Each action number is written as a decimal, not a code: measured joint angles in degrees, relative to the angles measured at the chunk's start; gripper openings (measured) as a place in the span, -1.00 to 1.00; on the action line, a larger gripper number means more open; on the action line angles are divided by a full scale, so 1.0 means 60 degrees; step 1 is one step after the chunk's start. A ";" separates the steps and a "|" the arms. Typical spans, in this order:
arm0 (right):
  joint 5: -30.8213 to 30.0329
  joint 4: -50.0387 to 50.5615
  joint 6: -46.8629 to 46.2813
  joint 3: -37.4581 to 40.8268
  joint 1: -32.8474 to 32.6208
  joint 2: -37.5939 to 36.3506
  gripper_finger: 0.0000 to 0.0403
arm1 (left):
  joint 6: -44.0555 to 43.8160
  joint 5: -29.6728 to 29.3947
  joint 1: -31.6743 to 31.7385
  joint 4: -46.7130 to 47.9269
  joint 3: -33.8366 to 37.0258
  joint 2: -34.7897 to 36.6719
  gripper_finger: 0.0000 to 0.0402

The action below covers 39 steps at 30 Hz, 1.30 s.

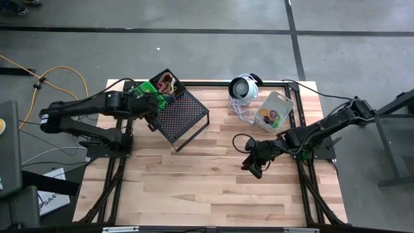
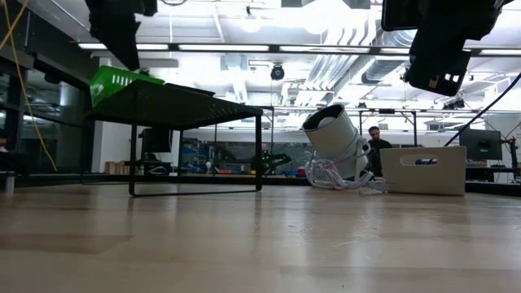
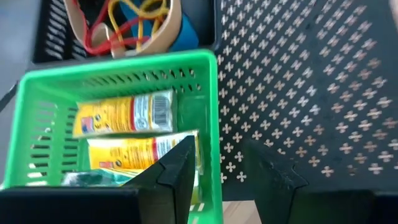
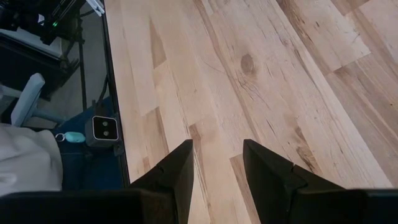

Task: Pick & Place Office Desk Supplies
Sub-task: Put the white bin on the shelf

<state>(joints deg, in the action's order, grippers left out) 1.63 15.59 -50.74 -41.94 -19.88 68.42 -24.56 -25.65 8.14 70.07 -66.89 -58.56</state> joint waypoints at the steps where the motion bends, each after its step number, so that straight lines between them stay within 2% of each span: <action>1: 0.0000 -0.0002 0.0001 -0.0001 -0.0001 0.0000 -0.37 | 0.0071 -0.0001 0.0000 -0.0018 -0.0073 0.0057 -0.36; 10: -0.0007 0.0000 0.0002 0.0001 0.0000 0.0000 -0.37 | 0.0101 -0.0007 -0.0112 0.0004 -0.0164 0.0238 -0.36; 15: -0.0007 0.0000 0.0003 -0.0001 -0.0001 0.0000 -0.37 | 0.0204 0.0129 -0.0604 -0.0118 -0.0164 0.0247 -0.36; 30: -0.0004 0.0000 0.0003 0.0001 0.0001 0.0000 -0.37 | 0.0044 0.0328 -0.4837 -0.0497 -0.0157 0.0035 -0.36; 39: -0.0003 -0.0036 0.0003 0.0000 0.0001 0.0000 -0.37 | 0.0095 0.0364 -0.6832 -0.0475 -0.0153 -0.0026 -0.36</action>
<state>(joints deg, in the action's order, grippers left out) 1.61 15.38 -50.72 -41.94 -19.88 68.42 -23.99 -23.47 -32.85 67.22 -67.81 -58.72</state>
